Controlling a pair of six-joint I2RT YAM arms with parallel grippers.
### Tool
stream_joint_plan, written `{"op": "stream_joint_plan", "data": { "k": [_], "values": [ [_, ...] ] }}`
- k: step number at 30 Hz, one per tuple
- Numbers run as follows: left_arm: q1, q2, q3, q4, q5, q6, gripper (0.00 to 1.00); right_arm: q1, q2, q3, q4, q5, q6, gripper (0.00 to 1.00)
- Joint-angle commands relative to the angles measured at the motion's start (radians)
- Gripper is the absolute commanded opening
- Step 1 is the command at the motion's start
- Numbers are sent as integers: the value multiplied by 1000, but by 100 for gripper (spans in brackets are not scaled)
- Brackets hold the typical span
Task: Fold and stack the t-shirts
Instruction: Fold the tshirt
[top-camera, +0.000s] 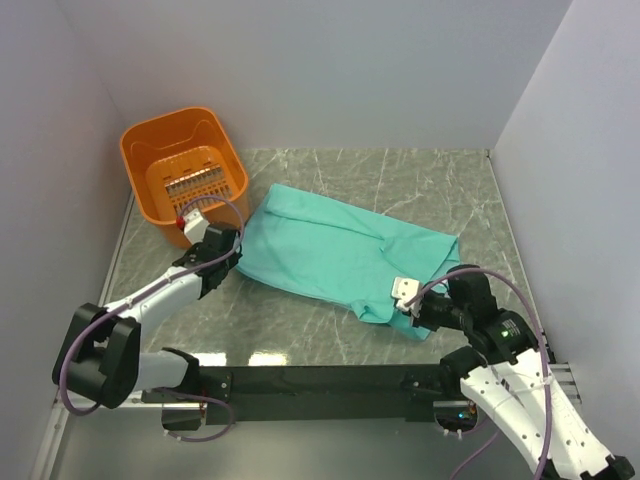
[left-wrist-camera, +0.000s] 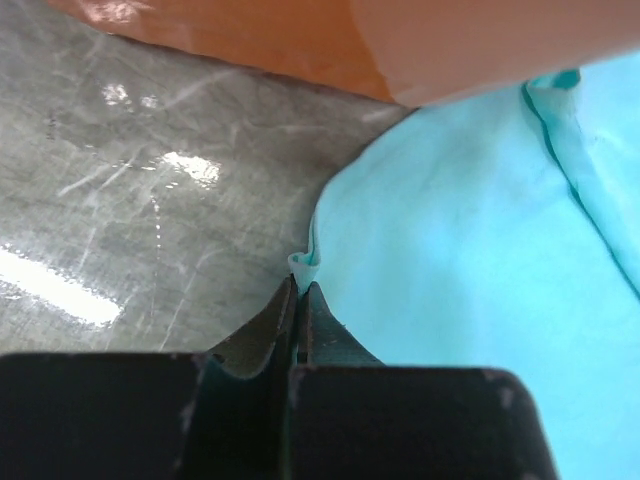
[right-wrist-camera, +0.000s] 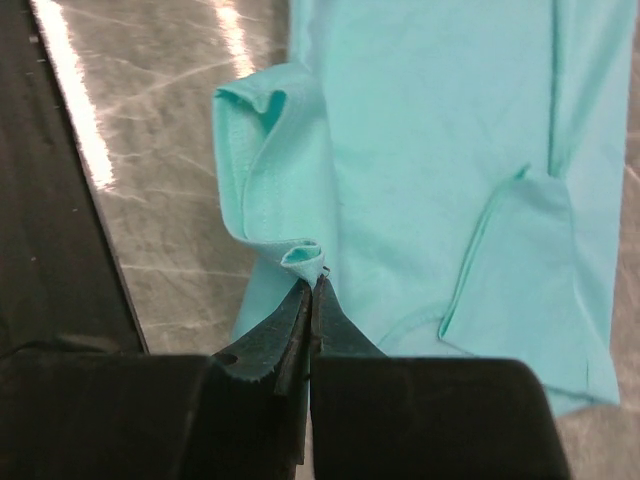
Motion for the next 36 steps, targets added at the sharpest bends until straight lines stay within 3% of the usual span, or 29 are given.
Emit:
{"op": "stream_joint_plan", "data": {
  "k": [1, 19, 36],
  "values": [
    [-8, 19, 67, -2, 46, 57, 1, -43, -20, 43, 37, 67, 60, 0],
    [-63, 256, 333, -42, 14, 102, 1, -204, 46, 68, 116, 131, 146, 0],
    [-90, 490, 574, -176, -171, 59, 1, -331, 179, 57, 240, 99, 224, 0]
  ]
}}
